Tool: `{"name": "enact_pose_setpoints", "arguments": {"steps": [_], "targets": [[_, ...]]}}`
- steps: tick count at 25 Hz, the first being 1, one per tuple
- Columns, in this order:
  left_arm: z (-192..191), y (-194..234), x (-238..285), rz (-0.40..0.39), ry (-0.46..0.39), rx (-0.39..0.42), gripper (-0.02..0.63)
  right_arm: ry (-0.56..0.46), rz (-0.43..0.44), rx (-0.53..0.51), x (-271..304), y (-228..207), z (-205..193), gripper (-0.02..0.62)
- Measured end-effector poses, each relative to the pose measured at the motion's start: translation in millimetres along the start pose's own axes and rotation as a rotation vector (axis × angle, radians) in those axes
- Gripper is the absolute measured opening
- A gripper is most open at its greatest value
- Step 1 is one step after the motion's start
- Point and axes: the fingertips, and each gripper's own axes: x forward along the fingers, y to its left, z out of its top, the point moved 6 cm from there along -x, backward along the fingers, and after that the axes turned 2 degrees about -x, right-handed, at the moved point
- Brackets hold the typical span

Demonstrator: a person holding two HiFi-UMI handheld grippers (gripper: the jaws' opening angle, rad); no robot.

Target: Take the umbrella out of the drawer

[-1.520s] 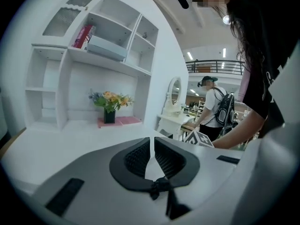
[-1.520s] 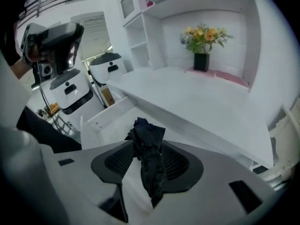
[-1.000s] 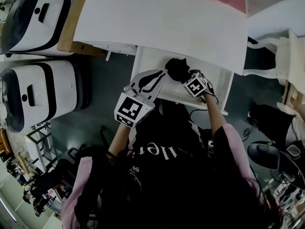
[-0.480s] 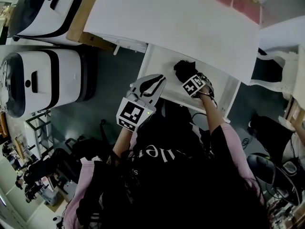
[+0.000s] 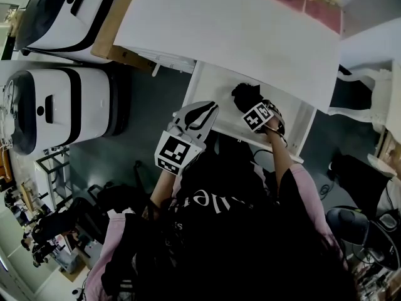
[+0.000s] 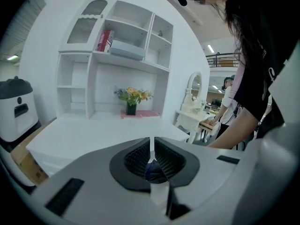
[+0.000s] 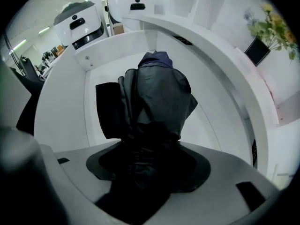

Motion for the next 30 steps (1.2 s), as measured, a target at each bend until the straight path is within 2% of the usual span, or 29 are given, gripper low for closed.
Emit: {"name": "enact_pose_setpoints", "arguments": {"steps": [8, 12, 22, 30], "targets": [[4.3, -7.4, 6.5, -0.013, -0.009, 0.011, 0.028, -0.175, 0.044, 0.076, -71.6, 2.2, 0.6, 0.281], [11.1, -10.6, 7.1, 0.008, -0.027, 0.001, 0.028, -0.242, 0.068, 0.113, -115.1, 9.0, -0.6, 0.281], [3.2, -35.6, 3.0, 0.029, -0.034, -0.01, 0.028, -0.479, 0.039, 0.266, -194.4, 24.0, -10.6, 0.281], [-4.1, -50.0, -11.3, 0.027, -0.01, -0.008, 0.028, -0.539, 0.014, 0.33, -220.7, 38.6, -21.3, 0.281]]}}
